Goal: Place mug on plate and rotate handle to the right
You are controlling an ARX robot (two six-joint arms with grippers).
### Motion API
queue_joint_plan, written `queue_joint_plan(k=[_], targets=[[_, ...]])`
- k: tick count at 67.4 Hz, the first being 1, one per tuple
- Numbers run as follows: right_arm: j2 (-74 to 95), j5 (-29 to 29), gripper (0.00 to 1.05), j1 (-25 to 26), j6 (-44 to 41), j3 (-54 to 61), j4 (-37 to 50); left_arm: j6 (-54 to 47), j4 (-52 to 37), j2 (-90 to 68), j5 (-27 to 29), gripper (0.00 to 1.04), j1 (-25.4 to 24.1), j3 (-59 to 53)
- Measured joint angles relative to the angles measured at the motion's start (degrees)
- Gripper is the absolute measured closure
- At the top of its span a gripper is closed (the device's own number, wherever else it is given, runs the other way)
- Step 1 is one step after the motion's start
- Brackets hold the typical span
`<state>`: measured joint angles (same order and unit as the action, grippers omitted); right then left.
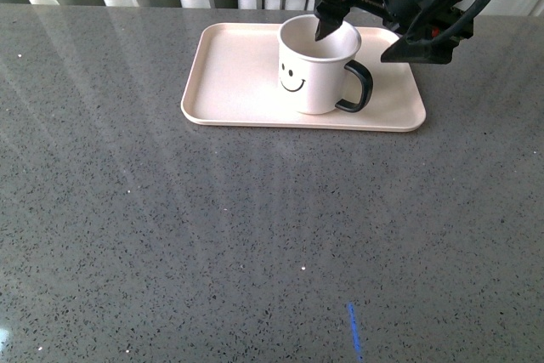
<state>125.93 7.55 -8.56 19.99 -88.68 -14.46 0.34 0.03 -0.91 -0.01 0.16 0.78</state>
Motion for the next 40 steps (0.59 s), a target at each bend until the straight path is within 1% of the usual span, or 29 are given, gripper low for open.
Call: queue_joint_plan(k=[13, 17, 21, 23, 30, 32, 37, 39, 40], targets=[[1.1, -0.5, 0.09, 0.0, 0.0, -2.2, -1.1, 0.0, 0.0, 0.0, 0.0, 0.09, 0.0, 0.0], [1.2, -0.5, 0.13, 0.0, 0.0, -2.9, -1.4, 0.0, 0.0, 0.0, 0.0, 0.09, 0.0, 0.0], [1.4, -0.5, 0.24, -0.1, 0.0, -3.7, -1.8, 0.0, 0.0, 0.0, 0.0, 0.09, 0.0, 0.0], [1.5, -0.5, 0.28, -0.2, 0.0, -3.8, -1.9, 0.0, 0.0, 0.0, 0.0, 0.09, 0.0, 0.0], [1.8, -0.9, 0.52, -0.4, 0.0, -4.2, -2.6, 0.0, 0.0, 0.0, 0.0, 0.09, 0.0, 0.0], [1.9, -0.9, 0.56, -0.5, 0.0, -4.2, -2.6, 0.0, 0.0, 0.0, 0.0, 0.09, 0.0, 0.0], [2.0, -0.9, 0.72, -0.6, 0.0, -4.4, -3.1, 0.0, 0.0, 0.0, 0.0, 0.09, 0.0, 0.0], [2.1, -0.9, 0.75, -0.6, 0.0, -4.5, -3.3, 0.0, 0.0, 0.0, 0.0, 0.09, 0.0, 0.0], [2.1, -0.9, 0.79, -0.6, 0.0, -4.6, -3.3, 0.0, 0.0, 0.0, 0.0, 0.09, 0.0, 0.0]])
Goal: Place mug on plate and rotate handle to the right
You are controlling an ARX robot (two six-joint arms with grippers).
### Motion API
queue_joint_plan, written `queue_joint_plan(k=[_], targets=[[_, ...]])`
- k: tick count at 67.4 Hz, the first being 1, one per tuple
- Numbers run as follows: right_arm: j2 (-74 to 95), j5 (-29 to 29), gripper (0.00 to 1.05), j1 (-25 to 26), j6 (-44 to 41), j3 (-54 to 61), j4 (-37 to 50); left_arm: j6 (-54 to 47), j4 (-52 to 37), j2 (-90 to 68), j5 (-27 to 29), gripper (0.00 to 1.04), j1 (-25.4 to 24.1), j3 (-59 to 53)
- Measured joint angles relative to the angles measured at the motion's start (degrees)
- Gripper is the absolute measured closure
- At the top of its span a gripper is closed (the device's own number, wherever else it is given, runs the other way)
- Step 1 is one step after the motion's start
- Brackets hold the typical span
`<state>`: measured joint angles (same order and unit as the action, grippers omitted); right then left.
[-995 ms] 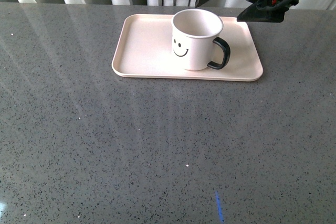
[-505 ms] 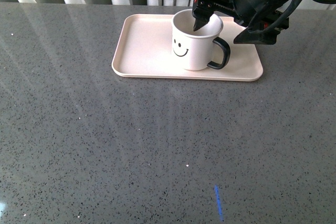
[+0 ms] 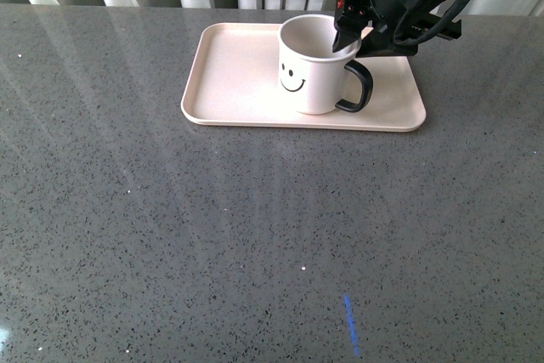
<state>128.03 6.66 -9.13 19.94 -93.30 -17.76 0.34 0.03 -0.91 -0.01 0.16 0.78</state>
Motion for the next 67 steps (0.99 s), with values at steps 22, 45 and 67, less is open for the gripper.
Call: queue_joint_plan(k=[22, 45, 67], targets=[[-0.6, 0.2, 1.03, 0.7, -4.0, -0.3, -1.7, 0.0, 0.0, 0.0, 0.0, 0.09, 0.0, 0.0], [-3.7, 2.8, 1.03, 3.0, -20.8, -2.8, -6.3, 0.0, 0.0, 0.0, 0.0, 0.09, 0.0, 0.0], [-1.9, 5.3, 1.03, 3.2, -33.7, -7.4, -7.8, 0.0, 0.0, 0.0, 0.0, 0.09, 0.0, 0.0]])
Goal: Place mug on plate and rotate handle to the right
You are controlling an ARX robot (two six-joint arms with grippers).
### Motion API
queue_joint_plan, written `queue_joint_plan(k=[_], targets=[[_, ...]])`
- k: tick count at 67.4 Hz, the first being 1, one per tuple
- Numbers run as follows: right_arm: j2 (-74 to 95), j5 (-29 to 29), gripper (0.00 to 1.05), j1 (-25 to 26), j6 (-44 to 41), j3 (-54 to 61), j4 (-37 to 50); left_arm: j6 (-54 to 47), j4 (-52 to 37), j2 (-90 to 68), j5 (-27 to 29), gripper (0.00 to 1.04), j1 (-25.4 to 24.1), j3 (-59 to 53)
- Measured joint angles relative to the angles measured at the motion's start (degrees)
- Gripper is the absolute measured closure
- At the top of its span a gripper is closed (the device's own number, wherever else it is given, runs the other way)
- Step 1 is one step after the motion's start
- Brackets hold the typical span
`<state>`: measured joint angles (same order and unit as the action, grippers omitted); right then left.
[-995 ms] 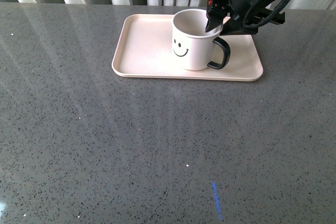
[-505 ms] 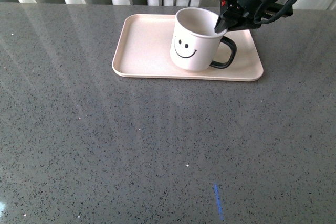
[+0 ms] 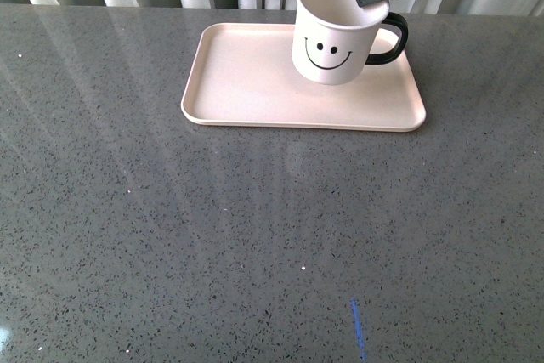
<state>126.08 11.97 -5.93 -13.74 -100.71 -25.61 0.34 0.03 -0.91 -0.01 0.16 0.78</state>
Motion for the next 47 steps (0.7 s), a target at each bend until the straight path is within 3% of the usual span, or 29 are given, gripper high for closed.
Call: queue_joint_plan(k=[47], targets=[[5.8, 1.9, 1.03, -0.9, -7.1, -3.8, -1.8, 0.0, 0.0, 0.0, 0.0, 0.09, 0.0, 0.0]])
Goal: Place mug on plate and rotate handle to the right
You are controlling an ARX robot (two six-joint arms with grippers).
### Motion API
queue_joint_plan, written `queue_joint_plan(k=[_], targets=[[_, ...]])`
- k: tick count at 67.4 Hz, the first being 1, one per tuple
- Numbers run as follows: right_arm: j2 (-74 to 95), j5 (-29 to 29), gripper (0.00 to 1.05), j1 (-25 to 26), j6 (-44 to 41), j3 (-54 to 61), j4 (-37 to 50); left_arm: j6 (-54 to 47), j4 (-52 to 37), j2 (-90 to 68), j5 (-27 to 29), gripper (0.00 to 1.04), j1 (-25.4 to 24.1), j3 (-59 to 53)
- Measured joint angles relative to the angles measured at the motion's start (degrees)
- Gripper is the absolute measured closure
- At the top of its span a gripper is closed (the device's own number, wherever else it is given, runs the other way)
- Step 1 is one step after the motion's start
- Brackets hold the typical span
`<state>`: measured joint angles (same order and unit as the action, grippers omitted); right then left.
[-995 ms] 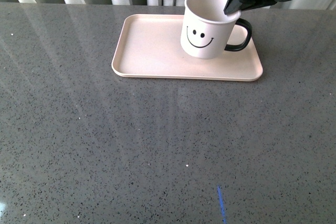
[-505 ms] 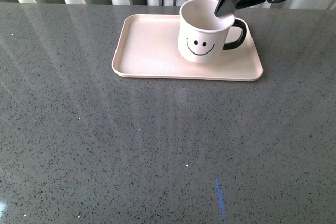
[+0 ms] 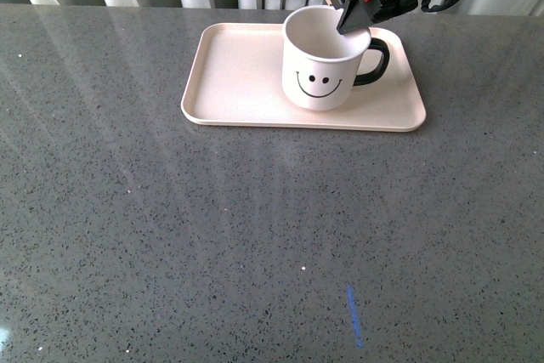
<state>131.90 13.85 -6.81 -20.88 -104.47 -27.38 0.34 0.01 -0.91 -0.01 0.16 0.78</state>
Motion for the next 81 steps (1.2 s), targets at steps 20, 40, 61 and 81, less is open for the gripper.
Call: queue_joint_plan(k=[20, 40, 61, 81], targets=[[1.2, -0.2, 1.03, 0.0, -1.6, -1.0, -0.9, 0.0, 0.0, 0.0, 0.0, 0.09, 0.0, 0.0], [1.3, -0.2, 0.76, 0.0, -2.6, -1.2, -1.0, 0.0, 0.0, 0.0, 0.0, 0.09, 0.0, 0.0], [0.7, 1.1, 0.24, 0.0, -4.0, -0.8, -0.1, 0.0, 0.0, 0.0, 0.0, 0.09, 0.0, 0.0], [-13.0, 8.2, 0.09, 1.0, -2.3, 9.6, 8.6, 0.0, 0.0, 0.0, 0.0, 0.09, 0.0, 0.0]])
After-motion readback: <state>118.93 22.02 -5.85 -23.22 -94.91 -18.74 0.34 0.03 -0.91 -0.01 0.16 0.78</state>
